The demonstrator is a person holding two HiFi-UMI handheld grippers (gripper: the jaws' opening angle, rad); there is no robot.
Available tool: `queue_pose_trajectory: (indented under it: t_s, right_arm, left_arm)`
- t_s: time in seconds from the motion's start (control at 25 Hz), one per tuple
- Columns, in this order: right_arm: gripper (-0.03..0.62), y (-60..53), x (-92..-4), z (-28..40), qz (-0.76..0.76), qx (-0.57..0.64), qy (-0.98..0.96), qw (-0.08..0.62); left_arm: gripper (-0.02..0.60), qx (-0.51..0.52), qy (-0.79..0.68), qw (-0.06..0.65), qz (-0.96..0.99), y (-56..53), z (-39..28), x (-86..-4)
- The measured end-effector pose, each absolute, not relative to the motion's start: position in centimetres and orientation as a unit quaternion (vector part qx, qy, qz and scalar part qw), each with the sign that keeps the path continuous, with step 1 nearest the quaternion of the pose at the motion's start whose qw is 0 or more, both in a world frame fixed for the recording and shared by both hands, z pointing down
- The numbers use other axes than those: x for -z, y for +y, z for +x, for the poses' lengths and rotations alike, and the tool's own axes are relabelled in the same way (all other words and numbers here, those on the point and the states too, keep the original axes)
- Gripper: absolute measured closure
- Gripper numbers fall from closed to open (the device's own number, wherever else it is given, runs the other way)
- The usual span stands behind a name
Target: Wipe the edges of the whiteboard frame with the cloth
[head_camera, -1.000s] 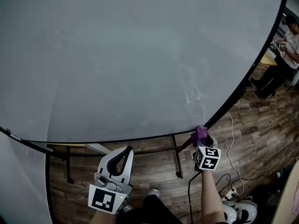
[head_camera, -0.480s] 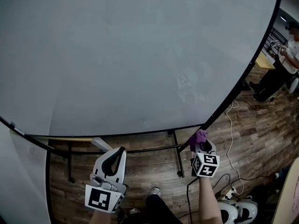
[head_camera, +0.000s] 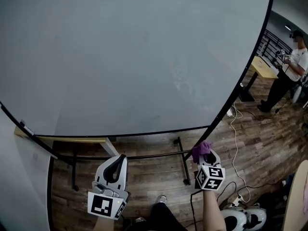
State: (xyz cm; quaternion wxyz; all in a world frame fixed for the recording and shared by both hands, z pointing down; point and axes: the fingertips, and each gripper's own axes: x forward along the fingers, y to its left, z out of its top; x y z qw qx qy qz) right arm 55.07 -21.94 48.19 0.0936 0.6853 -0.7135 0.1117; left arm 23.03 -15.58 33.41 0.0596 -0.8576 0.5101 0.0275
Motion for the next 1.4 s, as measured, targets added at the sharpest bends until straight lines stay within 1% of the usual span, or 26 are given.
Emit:
queue_pose_trajectory:
  t_s: [0.4,0.72,1.0,1.4]
  right_arm:
    - [0.488,-15.4,-43.7,48.7,0.655,-0.077,-0.748,0.075]
    - [0.488,-10.2,-40.2,44.3,0.625,-0.063,-0.777,0.042]
    - [0.488,-6.4,-38.9,42.3,0.61,-0.063,-0.79,0.024]
    - [0.488,-3.9,-36.7,40.0,0.587,-0.062,-0.807,-0.01]
  left_arm:
    - [0.563,-0.031,0.52,0.069,-0.851,-9.9,18.9,-32.5]
    - [0.563,-0.031,0.525,0.076,-0.847,-5.6,16.8,-32.2]
    - [0.563,-0.03,0.533,0.076,-0.842,-2.4,15.4,-32.3]
    - [0.563,-0.033,0.552,0.084,-0.829,0.1,13.3,-31.7]
